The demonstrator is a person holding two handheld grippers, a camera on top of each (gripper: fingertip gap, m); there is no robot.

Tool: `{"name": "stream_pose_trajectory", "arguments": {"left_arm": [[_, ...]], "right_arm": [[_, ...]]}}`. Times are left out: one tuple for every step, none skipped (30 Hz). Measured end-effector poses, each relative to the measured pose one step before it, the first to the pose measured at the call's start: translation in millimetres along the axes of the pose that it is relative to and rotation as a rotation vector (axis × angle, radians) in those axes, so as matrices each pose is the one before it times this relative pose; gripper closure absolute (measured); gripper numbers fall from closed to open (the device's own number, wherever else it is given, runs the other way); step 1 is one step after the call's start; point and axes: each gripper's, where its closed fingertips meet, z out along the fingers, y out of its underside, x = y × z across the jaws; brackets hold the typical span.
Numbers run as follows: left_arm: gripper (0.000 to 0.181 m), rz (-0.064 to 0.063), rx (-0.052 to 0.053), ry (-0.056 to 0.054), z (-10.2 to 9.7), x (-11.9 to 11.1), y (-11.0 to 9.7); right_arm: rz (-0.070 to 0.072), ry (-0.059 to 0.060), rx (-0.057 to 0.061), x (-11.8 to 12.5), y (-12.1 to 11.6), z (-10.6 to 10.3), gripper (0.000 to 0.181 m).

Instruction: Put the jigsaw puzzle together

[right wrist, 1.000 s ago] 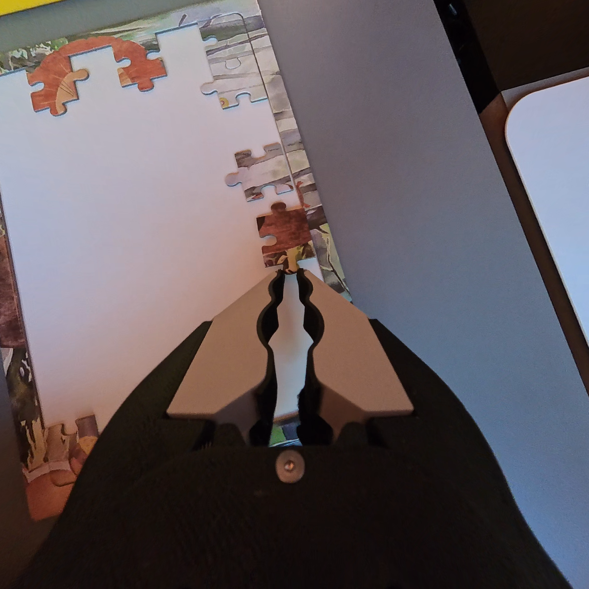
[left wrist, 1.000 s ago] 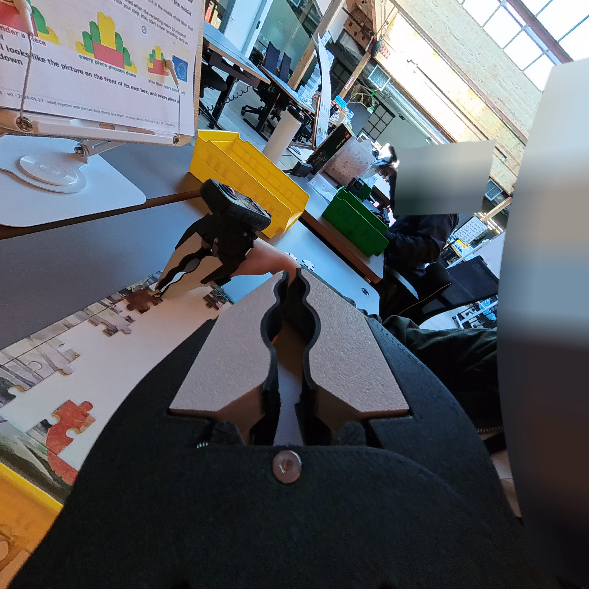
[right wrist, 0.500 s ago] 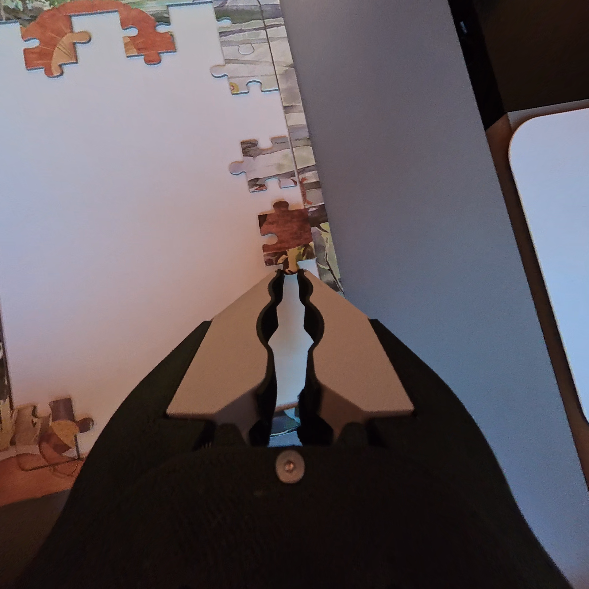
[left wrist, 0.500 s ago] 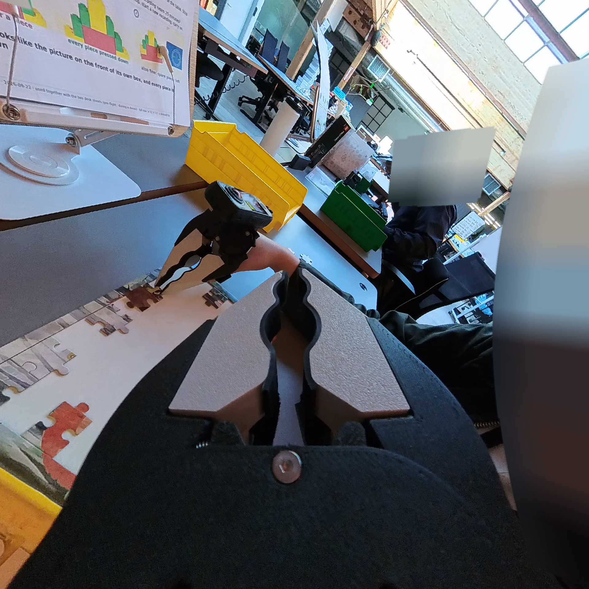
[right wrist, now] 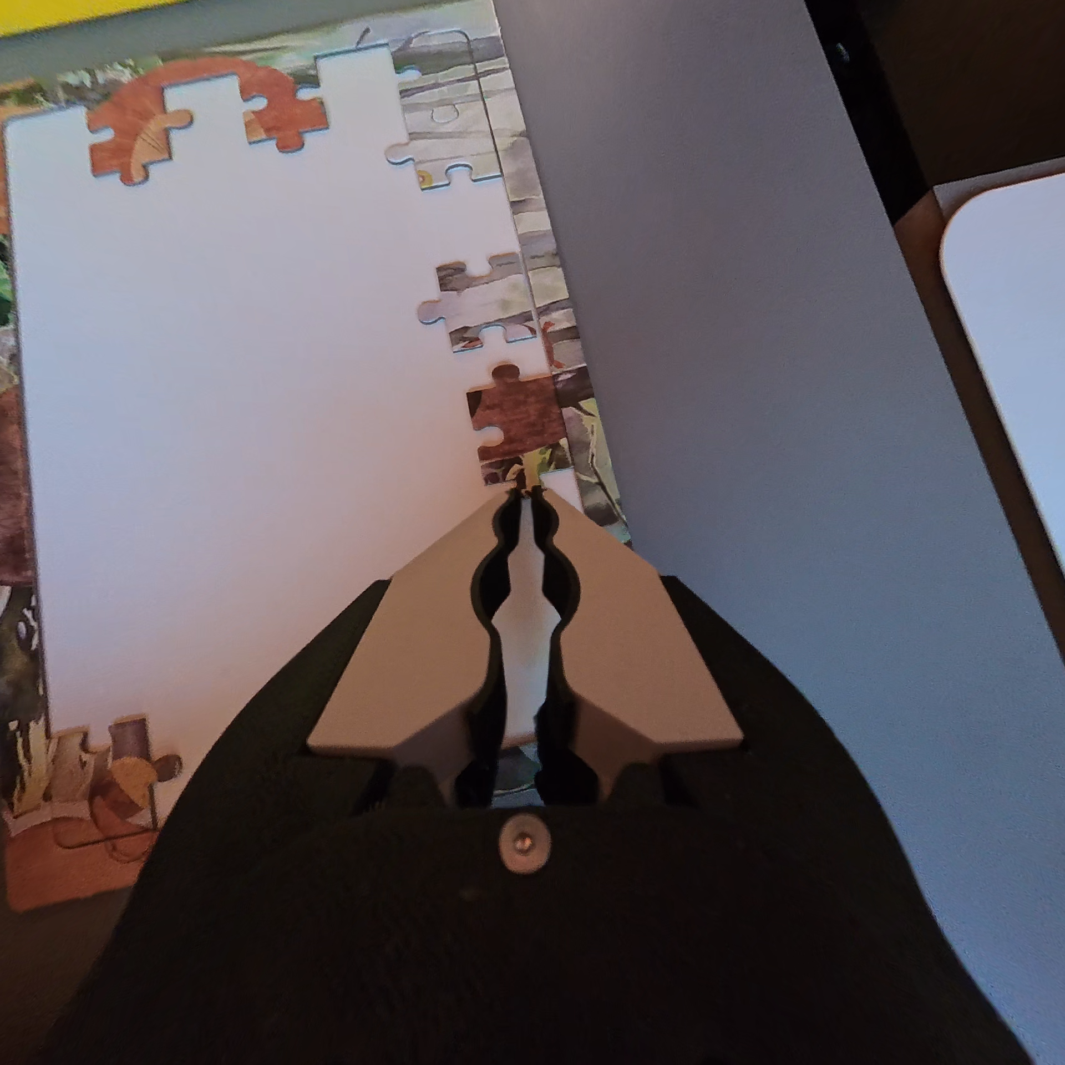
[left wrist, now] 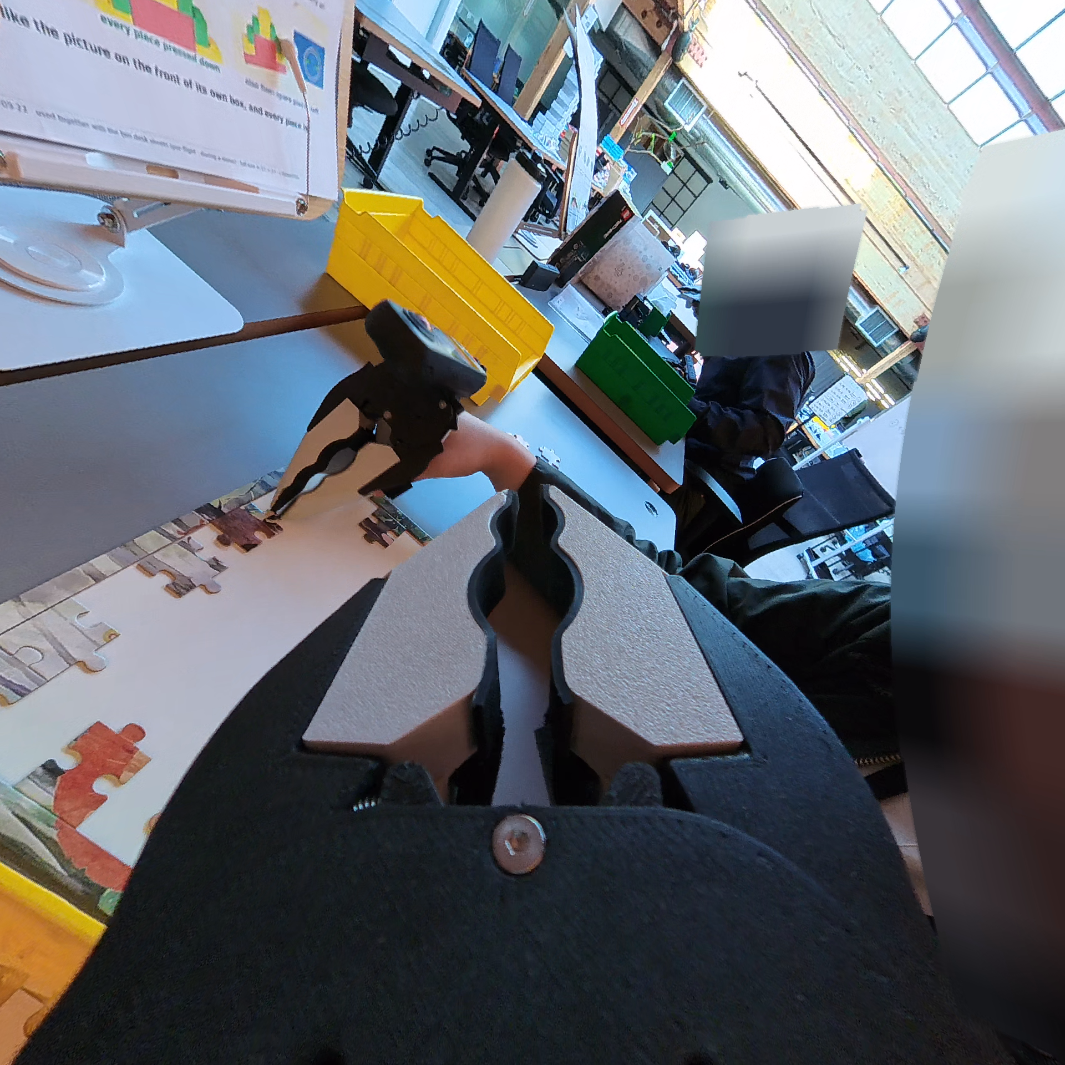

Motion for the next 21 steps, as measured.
{"name": "stream_pose_trajectory", "arguments": {"left_arm": [[0.176, -0.0027, -0.0041, 0.0003, 0.59, -0.67, 0.85], [0.176, -0.0017, -0.0028, 0.0009, 0.43, -0.42, 0.5], [0.176, -0.0009, -0.0011, 0.0, 0.09, -0.33, 0.19], [0.176, -0.0006, 0.0004, -0.0013, -0.02, -0.43, -0.02], [0.176, -0.0008, 0.0009, -0.0012, -0.17, -0.52, -0.14], [0.176, -0.0011, 0.0006, -0.0003, -0.2, -0.3, -0.04], [0.176, -0.0011, 0.0006, 0.0003, -0.32, -0.24, -0.16], [0.176, -0.0006, 0.0014, -0.0002, -0.38, -0.13, -0.22], [0.176, -0.0003, 0.0017, -0.0008, -0.37, -0.25, -0.26], [0.175, -0.0003, 0.0014, -0.0009, -0.4, -0.21, -0.29], [0.175, 0.0, 0.0012, -0.0004, -0.41, -0.14, -0.13], [0.176, 0.0002, 0.0009, -0.0002, -0.36, 0.02, -0.26], [0.175, 0.0001, 0.001, -0.0005, -0.44, -0.1, -0.18], [0.175, 0.0, 0.0017, -0.0009, -0.39, -0.14, -0.28], [0.175, 0.0002, 0.0018, -0.0008, -0.5, -0.09, -0.36], [0.175, 0.0001, 0.0012, -0.0008, -0.23, -0.1, -0.23], [0.175, -0.0002, 0.0009, -0.0009, -0.23, -0.23, -0.16], [0.175, -0.0004, 0.0008, -0.0007, -0.13, -0.17, -0.17], [0.175, -0.0004, 0.0003, -0.0004, -0.06, -0.11, 0.05], [0.175, -0.0003, -0.0006, -0.0004, 0.08, -0.16, 0.09], [0.175, -0.0002, -0.001, -0.0002, 0.14, -0.04, 0.2]], "right_arm": [[0.009, -0.0118, 0.0074, -0.24, 0.68, -0.48, 0.181], [0.0037, -0.008, 0.011, -0.28, -0.34, -0.6, 0.181], [-0.0035, -0.0053, 0.0078, -0.32, -0.16, -0.58, 0.181], [-0.0066, -0.0022, 0.0019, -0.31, 0.52, -0.43, 0.181], [-0.0075, 0.0025, -0.0002, 0.22, 0.22, -0.99, 0.181], [-0.0079, 0.0073, 0.0043, 0.99, -0.65, -1.69, 0.181], [-0.007, 0.0107, 0.0129, 1.53, -2.03, -2.46, 0.181], [-0.0037, 0.0068, 0.021, 1.26, -2.98, -2.95, 0.179], [0.0022, 0.0029, 0.0228, 1.01, -2.98, -3.3, 0.175], [0.0075, 0.0051, 0.0182, 1.89, -2.02, -3.75, 0.171], [0.0093, 0.0098, 0.0126, 3.04, -0.92, -4.27, 0.168], [0.0085, 0.0117, 0.0152, 3.43, -1.15, -5.22, 0.166], [0.0073, 0.0089, 0.025, 3.1, -2.64, -6.08, 0.164], [0.0086, 0.0059, 0.0335, 2.65, -3.8, -6.76, 0.164], [0.0117, 0.0013, 0.037, 1.98, -4.6, -6.57, 0.164], [0.0114, -0.005, 0.0337, 0.78, -4.19, -5.7, 0.164], [0.008, -0.0033, 0.0259, 0.82, -2.91, -4.41, 0.164], [0.0042, 0.0009, 0.0193, 1.29, -1.96, -3.28, 0.164], [0.0035, 0.0027, 0.0142, 1.52, -0.92, -2.39, 0.164], [0.006, 0.0002, 0.0107, 1.1, -0.53, -1.58, 0.164], [0.0069, -0.0027, 0.0024, 0.43, 0.63, -0.6, 0.164]]}}
